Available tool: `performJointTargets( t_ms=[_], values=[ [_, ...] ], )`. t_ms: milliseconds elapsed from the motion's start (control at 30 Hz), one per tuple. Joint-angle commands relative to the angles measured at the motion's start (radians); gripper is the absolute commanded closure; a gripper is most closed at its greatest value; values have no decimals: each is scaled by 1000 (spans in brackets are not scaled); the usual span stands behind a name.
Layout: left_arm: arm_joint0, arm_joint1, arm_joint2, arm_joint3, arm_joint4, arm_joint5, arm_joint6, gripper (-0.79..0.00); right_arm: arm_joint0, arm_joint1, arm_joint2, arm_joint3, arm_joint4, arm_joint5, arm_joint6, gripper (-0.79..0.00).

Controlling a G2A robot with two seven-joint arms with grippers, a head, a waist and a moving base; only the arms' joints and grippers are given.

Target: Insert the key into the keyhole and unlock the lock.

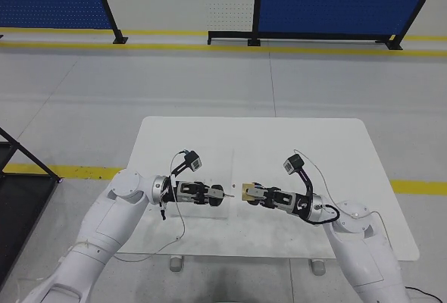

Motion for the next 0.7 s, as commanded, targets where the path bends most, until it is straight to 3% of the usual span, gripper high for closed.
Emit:
performJointTargets(
  t_ms=[0, 433, 667],
  values=[
    [0, 0, 0, 0, 0, 0, 0, 0, 0, 0, 0, 0, 0, 0, 0, 0],
    [0, 0, 0, 0, 0, 0, 0, 0, 0, 0, 0, 0, 0, 0, 0, 0],
    [48, 1, -5, -46, -6, -6, 80, 0, 0, 0, 0, 0, 0, 0, 0, 0]
  ],
)
